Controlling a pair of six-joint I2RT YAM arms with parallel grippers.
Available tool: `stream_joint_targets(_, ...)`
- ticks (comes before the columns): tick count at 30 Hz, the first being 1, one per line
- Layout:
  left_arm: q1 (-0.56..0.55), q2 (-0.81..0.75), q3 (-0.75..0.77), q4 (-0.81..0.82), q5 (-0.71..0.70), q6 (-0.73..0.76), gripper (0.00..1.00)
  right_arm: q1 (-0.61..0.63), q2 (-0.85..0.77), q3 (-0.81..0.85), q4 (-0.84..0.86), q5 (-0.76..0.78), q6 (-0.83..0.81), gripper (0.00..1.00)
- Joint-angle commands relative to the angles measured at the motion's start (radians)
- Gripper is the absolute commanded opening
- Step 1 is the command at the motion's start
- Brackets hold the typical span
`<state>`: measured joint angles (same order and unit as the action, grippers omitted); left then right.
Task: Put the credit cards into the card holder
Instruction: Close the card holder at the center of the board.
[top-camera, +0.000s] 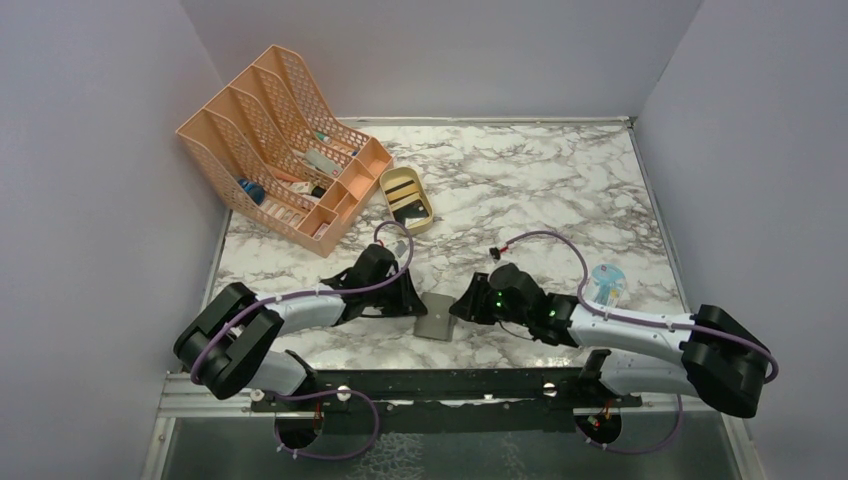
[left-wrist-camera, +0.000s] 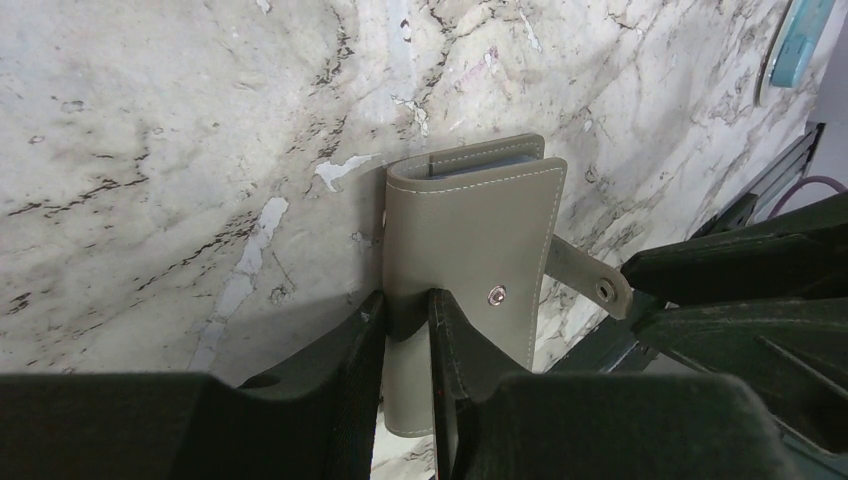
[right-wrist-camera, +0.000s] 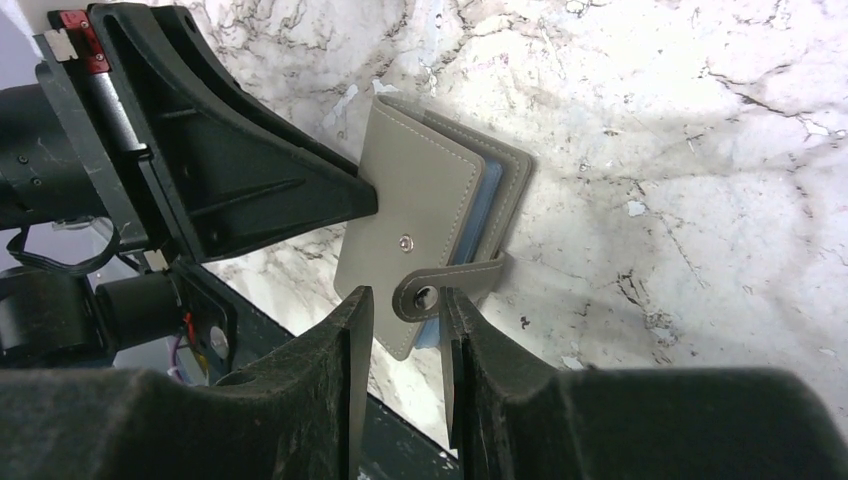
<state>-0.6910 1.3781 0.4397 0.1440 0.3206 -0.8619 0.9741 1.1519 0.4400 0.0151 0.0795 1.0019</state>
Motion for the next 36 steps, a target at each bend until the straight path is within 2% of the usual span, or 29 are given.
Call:
stream_joint_targets(1,-0.013,0.036,-0.027,-0.048,-0.060,0.016,0.23,0.004,0.049,-0.010,0.110,-0.031,0.039,0.31)
stream_joint_targets(11,-0.018,0.033,-0.025,-0.048,-0.067,0.012,0.23,0.004,0.154,0.019,0.182,-0.084,0.041,0.30)
stream_joint_targets(18,-0.020,0.037,-0.014,-0.043,-0.054,-0.001,0.23,0.004,0.214,0.002,0.218,-0.086,0.046,0.25)
stream_joint_targets(24,-0.022,0.018,-0.017,-0.027,-0.021,-0.029,0.24,0.005,0.237,0.004,0.238,-0.094,0.056,0.23)
stream_joint_targets(31,-0.025,0.001,-0.034,-0.015,-0.026,-0.041,0.24,0.004,0.253,-0.002,0.256,-0.103,0.071,0.26)
stream_joint_targets(36,-0.028,-0.003,-0.045,0.007,-0.014,-0.055,0.24,0.005,0.254,0.001,0.226,-0.082,0.055,0.23)
